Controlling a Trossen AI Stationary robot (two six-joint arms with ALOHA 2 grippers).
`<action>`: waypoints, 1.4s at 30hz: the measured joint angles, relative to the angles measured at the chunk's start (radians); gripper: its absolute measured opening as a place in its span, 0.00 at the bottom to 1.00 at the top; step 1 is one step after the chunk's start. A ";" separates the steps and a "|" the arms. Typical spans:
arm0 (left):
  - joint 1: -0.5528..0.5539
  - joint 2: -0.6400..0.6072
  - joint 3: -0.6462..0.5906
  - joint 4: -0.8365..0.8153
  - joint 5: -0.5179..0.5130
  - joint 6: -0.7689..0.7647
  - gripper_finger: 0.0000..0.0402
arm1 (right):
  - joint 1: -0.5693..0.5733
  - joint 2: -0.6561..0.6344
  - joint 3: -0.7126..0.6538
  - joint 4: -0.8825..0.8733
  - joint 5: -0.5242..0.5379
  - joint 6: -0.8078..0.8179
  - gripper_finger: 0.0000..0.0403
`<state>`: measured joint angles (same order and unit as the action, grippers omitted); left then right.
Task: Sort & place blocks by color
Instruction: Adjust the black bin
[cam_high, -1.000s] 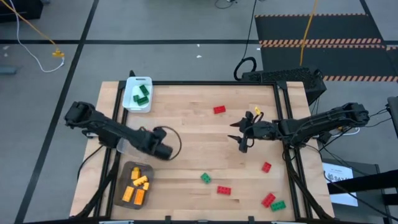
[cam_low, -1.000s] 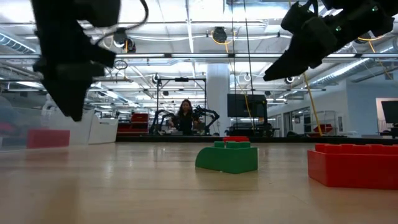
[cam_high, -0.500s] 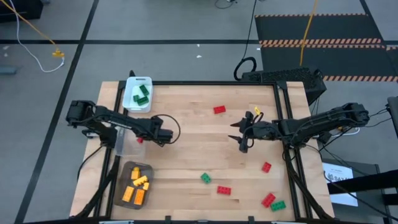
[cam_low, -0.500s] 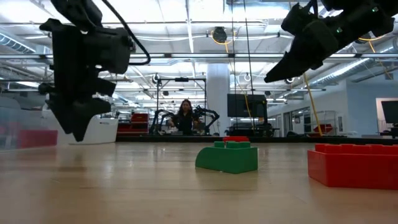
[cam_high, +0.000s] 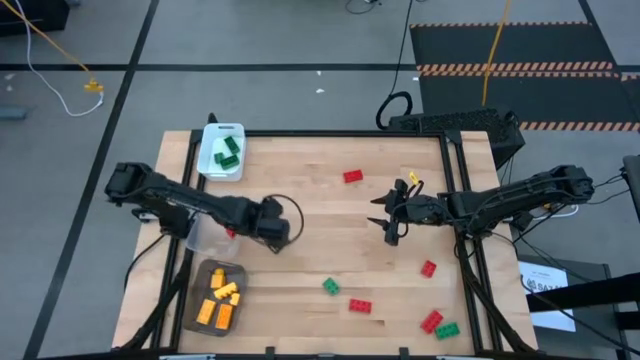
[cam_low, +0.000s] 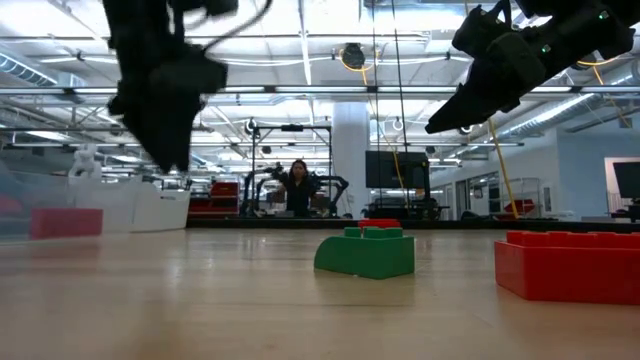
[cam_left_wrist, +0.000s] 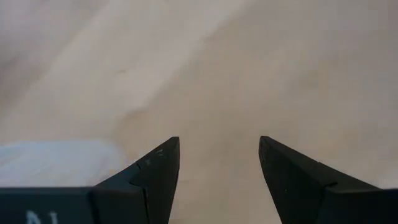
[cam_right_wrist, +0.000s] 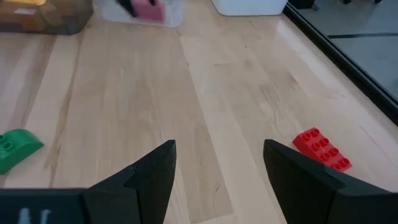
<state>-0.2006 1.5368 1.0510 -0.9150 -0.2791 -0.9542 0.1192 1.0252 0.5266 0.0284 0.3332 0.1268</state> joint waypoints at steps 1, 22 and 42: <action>-0.026 0.000 0.023 0.022 0.002 0.005 0.55 | 0.000 0.000 0.000 -0.001 0.000 0.000 0.58; -0.474 0.160 0.035 0.250 0.179 -0.350 0.55 | 0.000 0.000 0.000 0.003 -0.050 0.018 0.58; -0.569 0.184 0.059 -0.023 0.304 -0.364 0.55 | 0.000 0.000 0.000 0.005 -0.048 0.027 0.58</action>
<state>-0.7698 1.7206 1.1104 -0.9376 0.0254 -1.3185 0.1196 1.0252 0.5266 0.0334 0.2852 0.1535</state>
